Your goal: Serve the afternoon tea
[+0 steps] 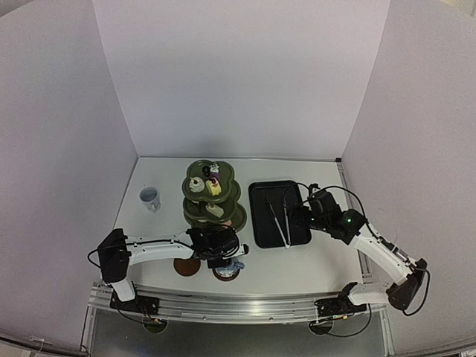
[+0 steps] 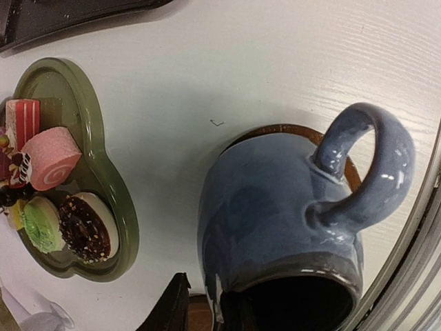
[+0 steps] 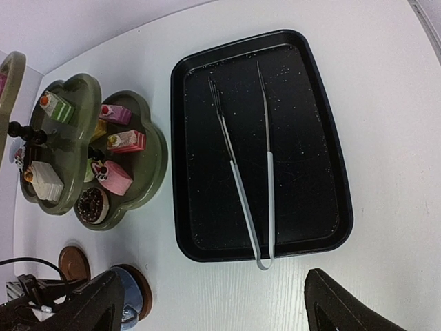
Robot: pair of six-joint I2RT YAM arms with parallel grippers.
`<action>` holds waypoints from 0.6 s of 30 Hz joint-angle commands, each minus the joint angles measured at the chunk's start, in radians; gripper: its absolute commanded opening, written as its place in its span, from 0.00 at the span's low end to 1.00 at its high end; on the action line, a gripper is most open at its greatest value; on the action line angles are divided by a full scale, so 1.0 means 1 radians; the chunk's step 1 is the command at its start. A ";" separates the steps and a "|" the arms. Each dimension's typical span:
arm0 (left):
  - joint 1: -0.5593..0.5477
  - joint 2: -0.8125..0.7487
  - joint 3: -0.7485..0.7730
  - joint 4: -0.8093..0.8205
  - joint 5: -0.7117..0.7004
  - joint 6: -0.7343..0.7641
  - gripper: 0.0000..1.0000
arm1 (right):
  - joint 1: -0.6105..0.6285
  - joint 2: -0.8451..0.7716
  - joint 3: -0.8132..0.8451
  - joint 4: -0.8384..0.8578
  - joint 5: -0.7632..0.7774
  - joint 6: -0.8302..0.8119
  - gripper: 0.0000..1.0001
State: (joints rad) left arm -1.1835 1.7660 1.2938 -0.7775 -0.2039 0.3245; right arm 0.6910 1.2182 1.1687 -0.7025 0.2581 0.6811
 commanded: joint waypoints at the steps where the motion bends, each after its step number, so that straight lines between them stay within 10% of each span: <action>1: 0.000 -0.037 0.012 -0.031 0.009 0.011 0.36 | 0.006 0.013 0.032 0.006 -0.007 -0.008 0.88; 18: 0.002 -0.107 0.073 -0.081 0.003 0.068 0.50 | 0.006 0.055 0.063 0.006 -0.017 -0.021 0.88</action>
State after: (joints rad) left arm -1.1835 1.7145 1.3100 -0.8200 -0.2031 0.3714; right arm 0.6910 1.2628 1.1843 -0.7027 0.2496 0.6753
